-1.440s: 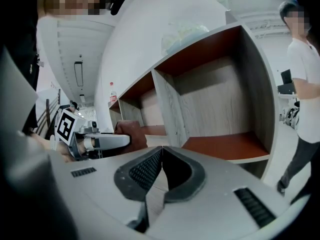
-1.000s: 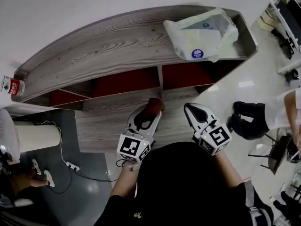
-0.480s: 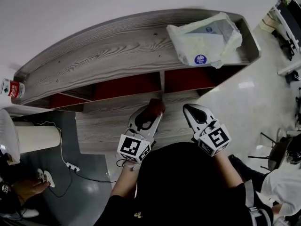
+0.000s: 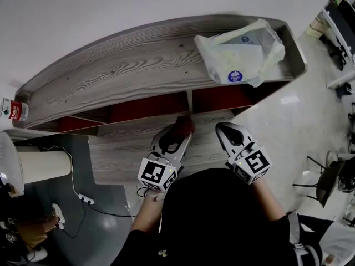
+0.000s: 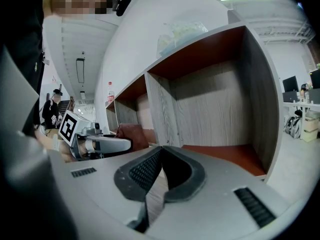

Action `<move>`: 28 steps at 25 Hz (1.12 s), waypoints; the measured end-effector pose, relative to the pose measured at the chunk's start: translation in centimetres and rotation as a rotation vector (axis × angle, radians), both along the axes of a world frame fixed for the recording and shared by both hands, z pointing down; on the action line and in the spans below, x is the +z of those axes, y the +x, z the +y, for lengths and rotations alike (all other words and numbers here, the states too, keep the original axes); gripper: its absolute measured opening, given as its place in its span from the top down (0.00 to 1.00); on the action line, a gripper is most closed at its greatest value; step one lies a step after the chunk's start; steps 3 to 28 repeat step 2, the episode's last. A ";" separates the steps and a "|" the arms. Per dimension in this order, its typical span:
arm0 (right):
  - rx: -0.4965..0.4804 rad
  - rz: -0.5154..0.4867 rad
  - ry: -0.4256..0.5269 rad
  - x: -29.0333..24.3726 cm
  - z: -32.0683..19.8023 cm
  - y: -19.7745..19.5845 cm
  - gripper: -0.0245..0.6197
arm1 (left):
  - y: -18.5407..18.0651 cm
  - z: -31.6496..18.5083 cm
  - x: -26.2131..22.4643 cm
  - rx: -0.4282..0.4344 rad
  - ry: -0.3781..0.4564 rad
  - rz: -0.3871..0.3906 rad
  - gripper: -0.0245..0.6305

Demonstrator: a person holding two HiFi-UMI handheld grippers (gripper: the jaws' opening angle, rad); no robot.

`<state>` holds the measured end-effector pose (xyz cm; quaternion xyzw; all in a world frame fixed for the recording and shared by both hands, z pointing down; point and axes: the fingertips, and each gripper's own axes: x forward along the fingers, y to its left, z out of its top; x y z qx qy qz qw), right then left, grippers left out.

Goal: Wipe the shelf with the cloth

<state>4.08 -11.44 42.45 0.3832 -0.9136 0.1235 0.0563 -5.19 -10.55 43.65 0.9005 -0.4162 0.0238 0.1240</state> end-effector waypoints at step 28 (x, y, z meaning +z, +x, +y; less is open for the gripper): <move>-0.002 0.005 -0.001 0.1 -0.1 0.1 0.97 | 0.1 -0.1 0.0 0.003 -0.001 -0.001 0.71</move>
